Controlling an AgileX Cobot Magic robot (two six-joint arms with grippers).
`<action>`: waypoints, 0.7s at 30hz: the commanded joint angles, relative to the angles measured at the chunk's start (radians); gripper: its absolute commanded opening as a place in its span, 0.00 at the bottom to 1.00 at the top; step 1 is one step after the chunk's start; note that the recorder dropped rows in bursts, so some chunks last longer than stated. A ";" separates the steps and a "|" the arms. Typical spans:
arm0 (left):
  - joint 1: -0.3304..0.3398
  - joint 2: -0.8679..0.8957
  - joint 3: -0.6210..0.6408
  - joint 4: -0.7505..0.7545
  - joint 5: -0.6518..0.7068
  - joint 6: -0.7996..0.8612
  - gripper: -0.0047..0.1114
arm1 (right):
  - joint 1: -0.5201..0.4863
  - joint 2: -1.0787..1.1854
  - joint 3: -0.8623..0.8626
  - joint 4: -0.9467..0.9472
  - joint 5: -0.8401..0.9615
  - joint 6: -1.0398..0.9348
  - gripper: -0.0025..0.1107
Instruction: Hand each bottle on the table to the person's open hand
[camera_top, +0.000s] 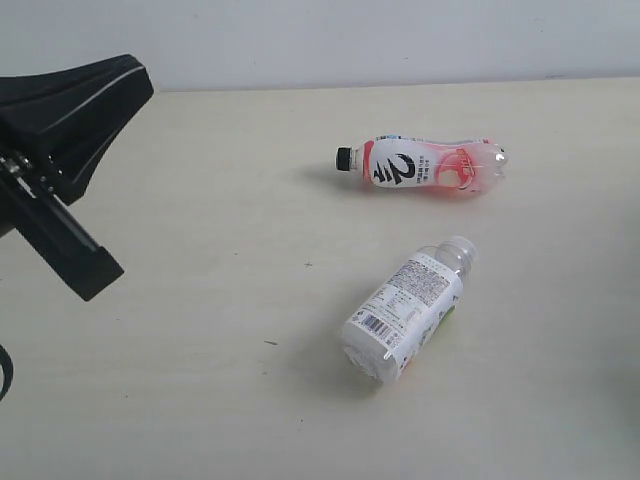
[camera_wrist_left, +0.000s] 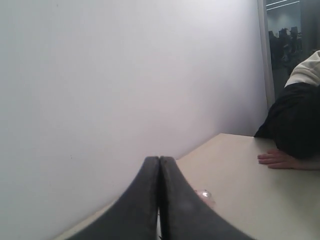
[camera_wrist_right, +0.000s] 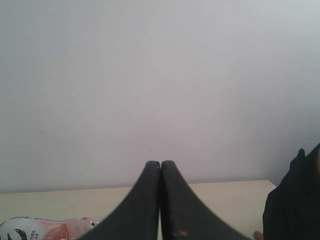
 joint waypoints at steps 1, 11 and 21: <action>0.002 -0.003 -0.013 -0.013 -0.005 0.006 0.04 | -0.005 -0.005 0.004 -0.004 -0.009 -0.003 0.02; 0.002 -0.003 -0.020 -0.013 0.000 0.006 0.04 | -0.005 -0.005 0.004 -0.004 -0.009 -0.003 0.02; 0.002 -0.003 -0.020 -0.010 0.000 0.000 0.04 | -0.005 -0.005 0.004 -0.004 0.001 -0.003 0.02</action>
